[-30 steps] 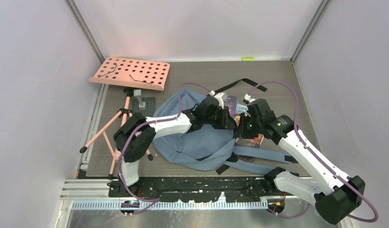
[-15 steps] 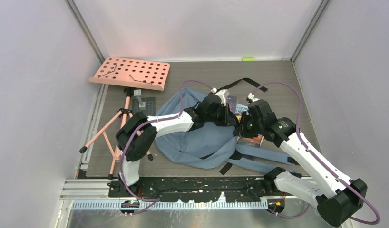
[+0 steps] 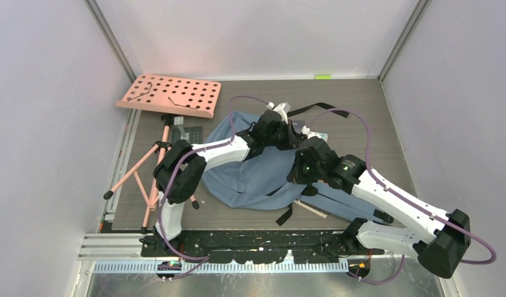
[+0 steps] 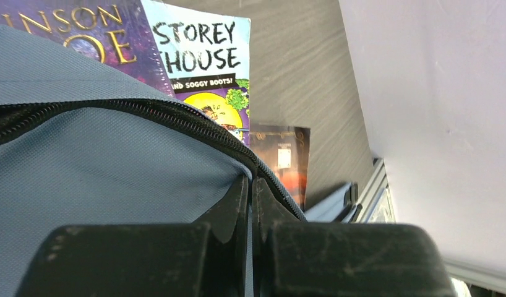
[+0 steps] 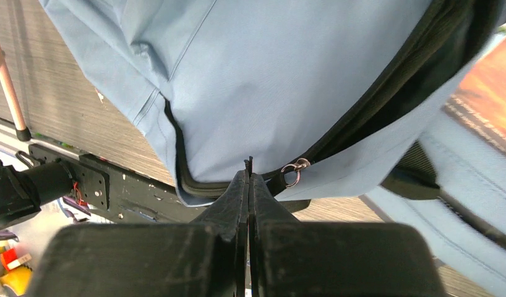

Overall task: Pack the student bag
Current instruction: Unzip the student bag at the center of the board.

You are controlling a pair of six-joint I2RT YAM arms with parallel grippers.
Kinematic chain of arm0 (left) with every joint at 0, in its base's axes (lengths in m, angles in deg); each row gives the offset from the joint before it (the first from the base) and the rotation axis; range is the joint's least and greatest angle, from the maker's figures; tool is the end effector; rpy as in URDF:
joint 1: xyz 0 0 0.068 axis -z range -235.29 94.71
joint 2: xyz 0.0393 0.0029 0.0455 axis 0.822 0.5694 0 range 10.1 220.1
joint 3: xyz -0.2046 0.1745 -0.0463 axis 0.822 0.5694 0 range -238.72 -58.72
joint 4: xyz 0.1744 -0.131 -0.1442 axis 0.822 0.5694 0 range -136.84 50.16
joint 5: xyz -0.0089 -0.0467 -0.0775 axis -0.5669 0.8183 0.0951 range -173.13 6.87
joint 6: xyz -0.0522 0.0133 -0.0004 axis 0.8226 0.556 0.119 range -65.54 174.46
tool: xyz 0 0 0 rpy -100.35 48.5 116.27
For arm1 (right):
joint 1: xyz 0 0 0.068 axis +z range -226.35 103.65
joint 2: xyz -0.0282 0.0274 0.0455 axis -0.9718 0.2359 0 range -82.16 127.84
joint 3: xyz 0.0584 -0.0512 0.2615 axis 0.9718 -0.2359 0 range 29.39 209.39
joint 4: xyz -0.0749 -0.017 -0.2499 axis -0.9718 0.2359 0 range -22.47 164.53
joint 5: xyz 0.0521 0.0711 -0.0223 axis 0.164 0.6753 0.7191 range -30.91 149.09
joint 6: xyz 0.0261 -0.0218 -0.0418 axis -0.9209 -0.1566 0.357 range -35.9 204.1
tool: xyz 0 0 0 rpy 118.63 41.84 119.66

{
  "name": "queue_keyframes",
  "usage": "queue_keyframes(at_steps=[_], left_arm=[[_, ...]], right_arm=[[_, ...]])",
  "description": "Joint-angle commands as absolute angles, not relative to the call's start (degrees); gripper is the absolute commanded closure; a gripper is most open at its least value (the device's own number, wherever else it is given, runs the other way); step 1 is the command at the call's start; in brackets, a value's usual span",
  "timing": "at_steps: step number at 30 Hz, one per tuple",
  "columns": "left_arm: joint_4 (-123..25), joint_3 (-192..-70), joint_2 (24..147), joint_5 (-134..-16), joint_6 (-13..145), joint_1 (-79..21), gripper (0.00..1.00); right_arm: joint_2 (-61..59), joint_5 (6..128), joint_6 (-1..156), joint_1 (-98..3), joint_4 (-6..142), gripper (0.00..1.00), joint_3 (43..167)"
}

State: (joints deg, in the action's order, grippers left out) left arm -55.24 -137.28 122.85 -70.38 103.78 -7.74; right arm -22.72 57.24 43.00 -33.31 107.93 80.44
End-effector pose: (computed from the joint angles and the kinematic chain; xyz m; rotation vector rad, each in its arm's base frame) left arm 0.3023 -0.3421 0.2217 0.1233 2.2593 -1.2269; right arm 0.1536 0.1418 0.2820 -0.0276 2.5203 0.6048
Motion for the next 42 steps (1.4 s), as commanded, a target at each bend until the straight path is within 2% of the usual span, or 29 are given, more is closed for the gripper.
queue_keyframes(at_steps=[1,12,20,22,26,29,33,37,42], left_arm=[[-62.5,-140.5,123.3,-77.3,103.0,-11.4,1.00],[-61.7,-142.9,124.7,-81.9,99.9,-15.8,1.00],[-61.9,-142.8,123.5,-80.7,96.0,-17.1,1.00],[-61.8,-140.9,121.2,-79.1,94.5,-17.1,0.87],[-58.8,-137.7,116.0,-73.5,90.5,-17.1,0.51],[-56.0,-134.6,111.9,-66.7,87.0,-16.9,0.37],[-54.1,-129.1,106.5,-60.0,85.1,-16.3,0.27],[-50.6,-126.0,104.3,-53.5,84.6,-16.1,0.23],[-45.6,-123.3,103.1,-49.7,82.5,-14.6,0.25]], right_arm=[[-20.2,55.5,39.3,-28.0,103.0,0.99,82.6],[-10.8,50.8,36.9,-16.1,97.6,0.99,86.5],[-6.8,46.4,36.3,-13.4,95.2,1.00,88.6],[-6.5,45.5,36.5,-13.5,95.6,0.99,89.0],[-6.4,43.9,37.3,-13.5,96.6,1.00,89.5],[-6.8,43.6,37.9,-13.6,97.1,1.00,89.5],[-7.3,43.1,38.3,-13.5,97.4,0.99,89.4],[-7.5,43.2,38.4,-13.5,97.6,0.99,89.5],[-7.8,43.5,38.3,-13.5,97.7,1.00,89.3]])
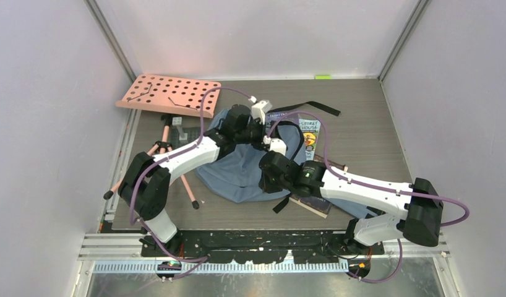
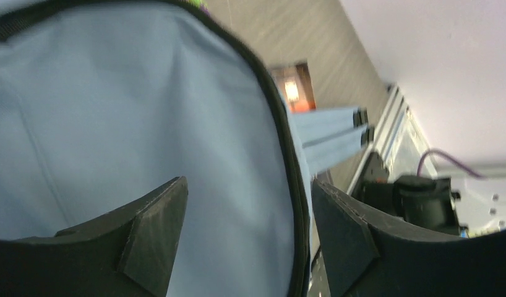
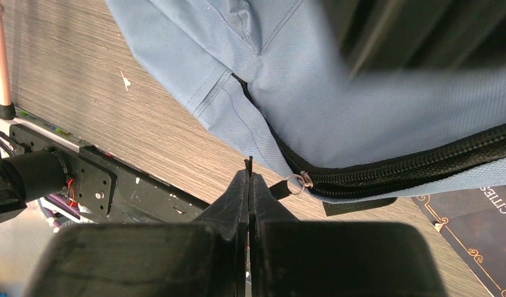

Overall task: Pack the student bag
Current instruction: Unzip the student bag at the center of the board.

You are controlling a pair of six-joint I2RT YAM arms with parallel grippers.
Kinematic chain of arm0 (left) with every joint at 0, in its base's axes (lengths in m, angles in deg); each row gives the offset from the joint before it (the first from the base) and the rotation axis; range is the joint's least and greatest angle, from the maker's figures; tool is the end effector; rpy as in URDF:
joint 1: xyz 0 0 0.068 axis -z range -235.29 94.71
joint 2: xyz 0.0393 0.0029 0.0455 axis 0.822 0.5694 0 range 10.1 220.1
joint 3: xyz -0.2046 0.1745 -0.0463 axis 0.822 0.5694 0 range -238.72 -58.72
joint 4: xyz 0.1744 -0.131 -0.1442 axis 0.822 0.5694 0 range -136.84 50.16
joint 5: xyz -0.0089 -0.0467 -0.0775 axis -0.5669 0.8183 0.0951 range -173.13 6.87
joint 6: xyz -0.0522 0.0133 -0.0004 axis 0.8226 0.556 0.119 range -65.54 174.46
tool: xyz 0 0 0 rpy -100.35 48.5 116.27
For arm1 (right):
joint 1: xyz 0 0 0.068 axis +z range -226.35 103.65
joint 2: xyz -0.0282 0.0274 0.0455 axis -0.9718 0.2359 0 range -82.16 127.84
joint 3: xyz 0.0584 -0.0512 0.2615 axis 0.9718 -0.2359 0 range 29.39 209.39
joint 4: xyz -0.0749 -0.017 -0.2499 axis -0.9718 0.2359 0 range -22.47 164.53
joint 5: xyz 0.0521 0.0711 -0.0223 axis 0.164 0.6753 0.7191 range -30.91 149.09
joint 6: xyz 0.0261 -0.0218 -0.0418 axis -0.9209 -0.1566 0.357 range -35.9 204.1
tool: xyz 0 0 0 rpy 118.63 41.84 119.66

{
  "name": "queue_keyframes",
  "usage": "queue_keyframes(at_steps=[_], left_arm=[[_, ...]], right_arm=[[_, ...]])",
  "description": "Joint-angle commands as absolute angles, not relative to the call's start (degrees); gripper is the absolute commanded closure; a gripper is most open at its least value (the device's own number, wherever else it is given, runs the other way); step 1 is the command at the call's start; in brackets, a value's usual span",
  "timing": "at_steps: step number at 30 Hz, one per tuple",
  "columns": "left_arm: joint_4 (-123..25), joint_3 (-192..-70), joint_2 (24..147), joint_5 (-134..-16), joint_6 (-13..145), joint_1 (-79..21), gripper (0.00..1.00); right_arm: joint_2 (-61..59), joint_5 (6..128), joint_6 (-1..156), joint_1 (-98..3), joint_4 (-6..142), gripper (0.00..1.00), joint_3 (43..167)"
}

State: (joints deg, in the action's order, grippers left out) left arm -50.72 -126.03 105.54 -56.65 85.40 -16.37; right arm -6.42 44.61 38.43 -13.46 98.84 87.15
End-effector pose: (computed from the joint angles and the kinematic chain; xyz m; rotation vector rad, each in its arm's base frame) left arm 0.2903 -0.2548 0.2704 0.4748 2.1176 -1.2078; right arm 0.1343 0.2427 0.2686 -0.2552 2.4616 0.5614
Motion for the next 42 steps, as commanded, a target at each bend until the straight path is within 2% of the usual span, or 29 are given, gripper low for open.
queue_keyframes(at_steps=[1,12,14,17,19,25,27,30,34,42], left_arm=[[-46.0,-122.3,102.9,-48.7,82.7,-14.3,0.24],[-46.5,-118.0,102.8,-46.3,83.8,-12.4,0.24],[-46.5,-117.9,103.0,-46.4,83.6,-12.3,0.29],[-44.9,-118.5,103.4,-48.1,82.7,-11.9,0.45],[-42.2,-119.3,103.8,-49.8,81.0,-11.3,0.52],[-40.2,-120.3,104.5,-49.0,80.2,-9.8,0.55],[-41.2,-120.3,104.9,-47.3,81.5,-9.4,0.64],[-45.2,-119.9,105.5,-44.5,85.4,-9.1,0.83],[-51.9,-119.8,106.1,-43.1,90.1,-9.1,1.00],[-63.8,-122.7,107.9,-50.2,98.1,-9.1,1.00]], right_arm=[[-7.8,43.5,38.3,-13.5,97.8,1.00,89.2],[-8.9,43.3,37.8,-13.5,97.9,0.99,88.3],[-9.2,43.2,37.7,-13.5,97.9,0.99,88.0],[-9.4,43.1,37.5,-13.5,97.8,0.99,87.7],[-9.7,43.0,37.4,-13.5,97.8,1.00,87.6],[-10.3,42.3,37.4,-13.5,98.2,0.99,87.4],[-10.7,41.8,37.3,-13.5,98.2,1.00,87.1],[-12.0,40.6,37.3,-13.5,98.7,0.99,86.9],[-13.5,38.7,37.4,-13.5,100.3,0.99,86.9],[-16.1,38.3,37.7,-13.5,100.8,0.99,85.6]])
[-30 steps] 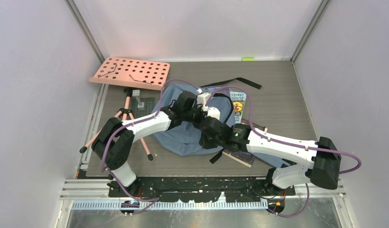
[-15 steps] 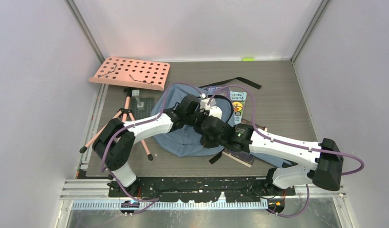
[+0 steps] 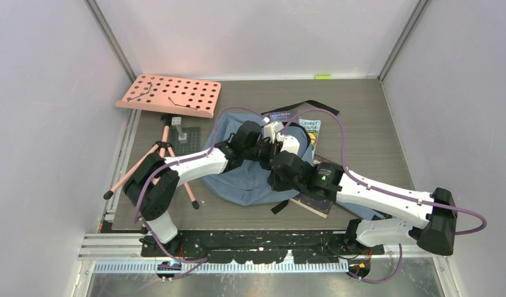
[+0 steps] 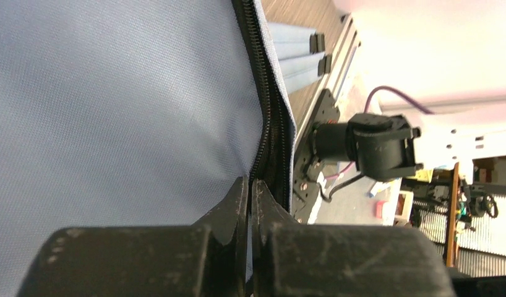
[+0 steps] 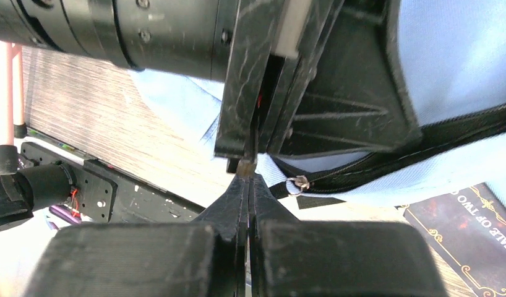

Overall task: Pack the student bag
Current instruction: Unzip the student bag at the center of the board.

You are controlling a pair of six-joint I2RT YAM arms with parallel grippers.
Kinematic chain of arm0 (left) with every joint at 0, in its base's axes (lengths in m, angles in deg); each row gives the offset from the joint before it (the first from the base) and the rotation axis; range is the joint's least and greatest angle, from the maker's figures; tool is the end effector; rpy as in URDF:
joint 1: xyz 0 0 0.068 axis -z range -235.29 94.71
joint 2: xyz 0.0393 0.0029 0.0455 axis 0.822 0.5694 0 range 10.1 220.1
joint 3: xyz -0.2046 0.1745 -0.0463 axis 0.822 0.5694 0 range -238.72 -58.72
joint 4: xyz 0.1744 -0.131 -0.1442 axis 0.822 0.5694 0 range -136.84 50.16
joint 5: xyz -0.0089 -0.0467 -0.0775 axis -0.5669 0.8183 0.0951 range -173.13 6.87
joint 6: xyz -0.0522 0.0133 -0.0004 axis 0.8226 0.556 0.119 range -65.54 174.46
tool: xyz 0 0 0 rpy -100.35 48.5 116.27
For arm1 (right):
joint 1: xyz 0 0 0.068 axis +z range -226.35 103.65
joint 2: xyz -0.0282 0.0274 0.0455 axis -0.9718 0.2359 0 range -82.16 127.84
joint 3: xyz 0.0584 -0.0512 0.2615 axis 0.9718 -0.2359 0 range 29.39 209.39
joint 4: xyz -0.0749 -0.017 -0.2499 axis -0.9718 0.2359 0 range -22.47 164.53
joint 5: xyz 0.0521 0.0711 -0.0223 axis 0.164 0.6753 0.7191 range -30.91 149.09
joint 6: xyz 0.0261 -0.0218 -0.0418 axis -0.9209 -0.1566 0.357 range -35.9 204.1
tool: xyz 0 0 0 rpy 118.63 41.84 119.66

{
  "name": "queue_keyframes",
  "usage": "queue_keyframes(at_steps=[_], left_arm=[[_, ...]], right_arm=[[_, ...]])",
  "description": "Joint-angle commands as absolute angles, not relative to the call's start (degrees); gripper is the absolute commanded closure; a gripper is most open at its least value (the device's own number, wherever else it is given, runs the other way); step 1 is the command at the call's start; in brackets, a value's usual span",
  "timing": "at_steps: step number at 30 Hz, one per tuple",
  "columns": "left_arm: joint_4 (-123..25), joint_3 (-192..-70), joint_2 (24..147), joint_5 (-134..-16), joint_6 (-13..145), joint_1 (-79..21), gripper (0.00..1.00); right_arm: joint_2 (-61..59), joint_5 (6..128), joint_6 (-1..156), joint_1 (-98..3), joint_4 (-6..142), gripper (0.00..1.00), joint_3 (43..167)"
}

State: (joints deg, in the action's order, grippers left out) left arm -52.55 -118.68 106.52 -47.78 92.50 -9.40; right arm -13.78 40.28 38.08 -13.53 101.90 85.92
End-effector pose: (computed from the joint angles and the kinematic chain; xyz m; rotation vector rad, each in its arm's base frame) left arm 0.2433 -0.2806 0.2259 0.5853 2.3138 -1.4494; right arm 0.1241 0.2165 0.2896 -0.1917 2.3833 0.5498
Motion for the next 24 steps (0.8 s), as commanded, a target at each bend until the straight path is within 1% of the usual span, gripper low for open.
queue_keyframes(at_steps=[1,8,15,19,24], left_arm=[[-65.0,-123.4,108.4,-51.1,99.1,-9.1,1.00],[-71.6,-128.1,113.6,-54.4,102.7,-9.0,1.00],[-74.1,-130.4,115.6,-55.6,102.9,-9.1,1.00],[-72.3,-132.1,115.9,-56.1,100.5,-9.1,1.00],[-69.8,-134.4,116.5,-56.7,96.9,-9.4,1.00]], right_arm=[[-16.4,38.5,37.6,-13.5,100.7,0.99,85.3],[-15.4,38.3,36.1,-10.9,97.1,0.99,83.6],[-13.3,33.6,35.0,-9.1,89.3,0.99,80.2],[-12.9,31.3,36.1,-8.7,84.0,0.99,79.0],[-10.4,32.5,37.3,-8.6,81.9,0.99,79.5]])
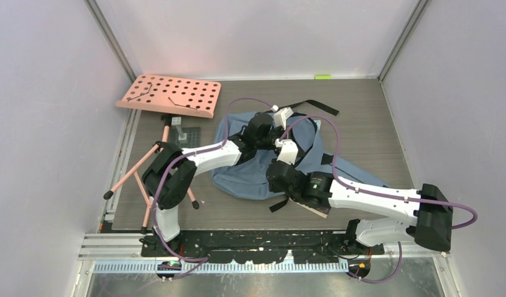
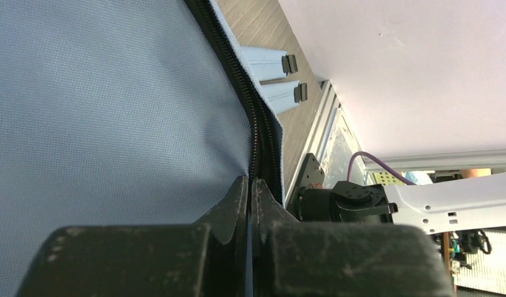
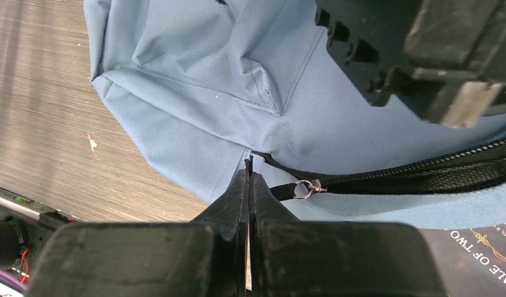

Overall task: Pack the student bag
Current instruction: Unzip the student bag at the center of the board.

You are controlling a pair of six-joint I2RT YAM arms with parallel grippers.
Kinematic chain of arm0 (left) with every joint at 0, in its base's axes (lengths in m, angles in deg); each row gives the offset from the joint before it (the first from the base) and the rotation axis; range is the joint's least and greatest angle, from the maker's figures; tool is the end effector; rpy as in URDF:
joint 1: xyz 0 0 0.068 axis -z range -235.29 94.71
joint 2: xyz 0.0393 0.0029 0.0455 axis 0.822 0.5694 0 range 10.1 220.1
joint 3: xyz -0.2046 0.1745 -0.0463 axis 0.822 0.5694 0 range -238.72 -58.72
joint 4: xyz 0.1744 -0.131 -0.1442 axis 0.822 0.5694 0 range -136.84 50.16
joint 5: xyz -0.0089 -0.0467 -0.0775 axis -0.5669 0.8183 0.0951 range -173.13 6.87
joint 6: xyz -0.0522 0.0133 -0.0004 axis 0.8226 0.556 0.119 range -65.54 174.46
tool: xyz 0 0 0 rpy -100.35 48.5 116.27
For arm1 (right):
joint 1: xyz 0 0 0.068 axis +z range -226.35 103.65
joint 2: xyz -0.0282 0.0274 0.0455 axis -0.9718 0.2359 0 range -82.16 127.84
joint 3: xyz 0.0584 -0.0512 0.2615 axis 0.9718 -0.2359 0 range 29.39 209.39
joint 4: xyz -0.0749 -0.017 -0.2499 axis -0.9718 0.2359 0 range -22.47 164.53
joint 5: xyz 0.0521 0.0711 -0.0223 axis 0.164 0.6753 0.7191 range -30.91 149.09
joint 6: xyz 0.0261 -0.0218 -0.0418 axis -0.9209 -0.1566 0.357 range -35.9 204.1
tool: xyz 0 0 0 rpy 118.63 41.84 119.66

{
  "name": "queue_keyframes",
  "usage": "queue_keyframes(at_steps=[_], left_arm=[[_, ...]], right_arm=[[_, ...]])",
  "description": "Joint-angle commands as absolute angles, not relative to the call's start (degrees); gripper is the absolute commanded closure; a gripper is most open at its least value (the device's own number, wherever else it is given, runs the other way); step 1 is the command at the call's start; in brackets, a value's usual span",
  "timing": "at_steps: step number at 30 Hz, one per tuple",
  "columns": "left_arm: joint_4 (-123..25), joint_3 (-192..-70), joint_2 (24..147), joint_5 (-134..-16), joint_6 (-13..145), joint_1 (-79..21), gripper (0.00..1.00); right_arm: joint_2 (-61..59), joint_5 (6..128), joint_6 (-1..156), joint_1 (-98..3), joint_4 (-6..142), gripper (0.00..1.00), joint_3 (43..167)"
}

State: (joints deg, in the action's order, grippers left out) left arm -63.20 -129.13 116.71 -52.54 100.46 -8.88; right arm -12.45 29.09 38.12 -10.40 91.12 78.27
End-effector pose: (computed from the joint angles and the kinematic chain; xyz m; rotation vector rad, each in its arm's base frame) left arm 0.2814 -0.3218 0.2348 0.4254 2.1727 -1.5136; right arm 0.1196 0.2244 0.2567 -0.1406 2.2551 0.4451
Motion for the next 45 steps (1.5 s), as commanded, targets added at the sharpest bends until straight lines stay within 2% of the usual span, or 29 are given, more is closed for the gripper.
queue_keyframes(at_steps=[1,12,21,23,27,29,33,35,38,45], left_arm=[[-69.6,-134.7,116.6,-56.9,96.5,-9.6,1.00],[-70.9,-140.3,119.2,-55.4,96.4,-12.1,1.00],[-70.7,-138.2,118.3,-55.7,95.5,-13.4,1.00],[-69.2,-136.4,117.1,-56.4,94.0,-13.8,1.00],[-66.7,-131.1,113.8,-58.9,90.8,-14.4,1.00],[-64.9,-128.9,111.7,-60.3,89.0,-14.4,1.00],[-63.0,-123.5,107.4,-64.5,87.5,-14.5,1.00],[-62.2,-121.1,105.0,-67.3,87.7,-14.5,1.00],[-62.3,-116.0,100.4,-71.7,88.9,-14.5,1.00],[-59.4,-102.8,87.9,-82.6,93.5,-14.5,1.00]], right_arm=[[-9.9,32.6,37.2,-8.4,81.5,0.99,79.6],[0.2,33.4,36.1,-6.3,73.3,0.99,79.9],[4.0,32.2,38.2,-4.0,73.5,0.99,83.4],[2.8,31.4,38.6,-3.9,74.8,0.91,83.5],[-2.9,28.1,39.5,-3.8,79.3,0.60,82.8],[-6.5,27.0,41.0,-3.8,82.9,0.48,83.0],[-13.2,23.7,43.7,-4.1,92.1,0.31,84.7],[-15.6,22.0,44.5,-5.1,97.6,0.26,86.2],[-17.7,22.4,45.3,-8.9,106.0,0.23,89.0],[-20.3,29.2,46.4,-26.6,109.0,0.22,87.8]])
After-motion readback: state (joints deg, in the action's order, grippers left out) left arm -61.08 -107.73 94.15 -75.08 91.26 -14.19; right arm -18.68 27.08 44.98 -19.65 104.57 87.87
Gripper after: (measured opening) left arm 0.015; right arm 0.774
